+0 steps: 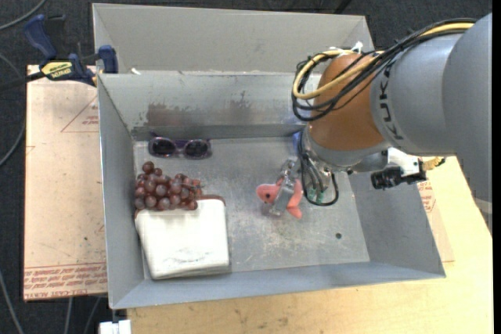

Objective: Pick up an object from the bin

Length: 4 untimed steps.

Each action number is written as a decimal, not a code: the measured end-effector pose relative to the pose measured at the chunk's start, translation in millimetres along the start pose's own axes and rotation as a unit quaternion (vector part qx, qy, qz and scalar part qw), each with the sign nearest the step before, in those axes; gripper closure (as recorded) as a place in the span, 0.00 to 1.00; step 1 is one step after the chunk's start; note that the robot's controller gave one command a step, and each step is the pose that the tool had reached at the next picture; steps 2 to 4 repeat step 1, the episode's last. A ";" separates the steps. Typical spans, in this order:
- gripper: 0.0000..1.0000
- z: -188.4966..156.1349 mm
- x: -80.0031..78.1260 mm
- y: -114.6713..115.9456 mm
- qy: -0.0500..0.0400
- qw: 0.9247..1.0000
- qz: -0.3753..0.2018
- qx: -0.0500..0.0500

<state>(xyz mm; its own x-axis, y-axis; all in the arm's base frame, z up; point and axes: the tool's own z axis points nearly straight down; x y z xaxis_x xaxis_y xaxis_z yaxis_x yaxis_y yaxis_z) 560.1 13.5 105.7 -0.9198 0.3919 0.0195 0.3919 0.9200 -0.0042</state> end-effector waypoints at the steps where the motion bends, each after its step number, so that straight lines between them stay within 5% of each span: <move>1: 1.00 -14.7 -1.7 0.1 -0.002 1.000 0.000 -0.001; 4: 1.00 -14.7 -1.7 0.1 -0.002 1.000 0.000 -0.001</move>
Offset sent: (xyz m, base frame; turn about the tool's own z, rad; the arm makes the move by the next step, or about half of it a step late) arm -0.0248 0.0197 -0.0357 -0.0994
